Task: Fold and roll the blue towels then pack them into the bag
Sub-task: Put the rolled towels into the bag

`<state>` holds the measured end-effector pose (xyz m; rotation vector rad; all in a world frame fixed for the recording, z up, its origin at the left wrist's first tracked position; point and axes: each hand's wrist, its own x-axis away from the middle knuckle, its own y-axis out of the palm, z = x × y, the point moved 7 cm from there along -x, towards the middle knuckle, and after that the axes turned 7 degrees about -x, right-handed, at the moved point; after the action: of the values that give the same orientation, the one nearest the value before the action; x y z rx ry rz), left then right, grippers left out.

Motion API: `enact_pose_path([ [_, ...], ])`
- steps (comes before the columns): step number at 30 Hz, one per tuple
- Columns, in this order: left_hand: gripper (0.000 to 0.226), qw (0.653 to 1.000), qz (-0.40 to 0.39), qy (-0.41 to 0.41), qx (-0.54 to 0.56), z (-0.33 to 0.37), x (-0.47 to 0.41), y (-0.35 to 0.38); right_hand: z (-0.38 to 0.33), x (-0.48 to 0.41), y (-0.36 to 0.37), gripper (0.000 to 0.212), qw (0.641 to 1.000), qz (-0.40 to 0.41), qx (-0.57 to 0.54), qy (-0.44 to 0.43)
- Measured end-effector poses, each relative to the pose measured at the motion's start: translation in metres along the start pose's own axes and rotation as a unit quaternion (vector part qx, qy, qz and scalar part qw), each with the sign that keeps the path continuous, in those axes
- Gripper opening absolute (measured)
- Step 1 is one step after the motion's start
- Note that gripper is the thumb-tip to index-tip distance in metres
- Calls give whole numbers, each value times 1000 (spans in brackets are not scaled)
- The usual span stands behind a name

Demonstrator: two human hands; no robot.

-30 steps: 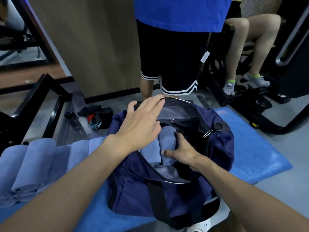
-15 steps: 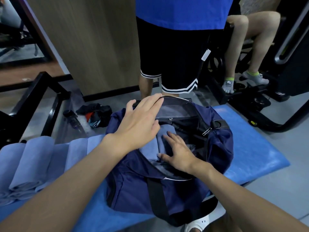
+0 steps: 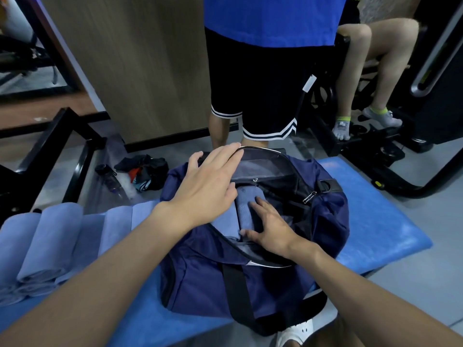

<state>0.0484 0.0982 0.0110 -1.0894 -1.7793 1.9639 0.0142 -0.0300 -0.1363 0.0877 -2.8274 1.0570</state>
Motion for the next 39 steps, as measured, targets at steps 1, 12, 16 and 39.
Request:
enact_pose_path([
  [1,64,1000,-2,1,0,0,0,0,0,0,0,93,1000,-4,-4,4],
  [12,57,1000,-17,0,20,0,17,-4,-51,27,-27,63,994,76,-18,-79],
  [16,54,999,2,-15,37,-13,36,-19,-86,41,-29,47,987,101,-5,-126],
  [39,44,870,-54,-487,44,-277,301,-21,-310,-42,222,44,989,-68,-106,-81],
])
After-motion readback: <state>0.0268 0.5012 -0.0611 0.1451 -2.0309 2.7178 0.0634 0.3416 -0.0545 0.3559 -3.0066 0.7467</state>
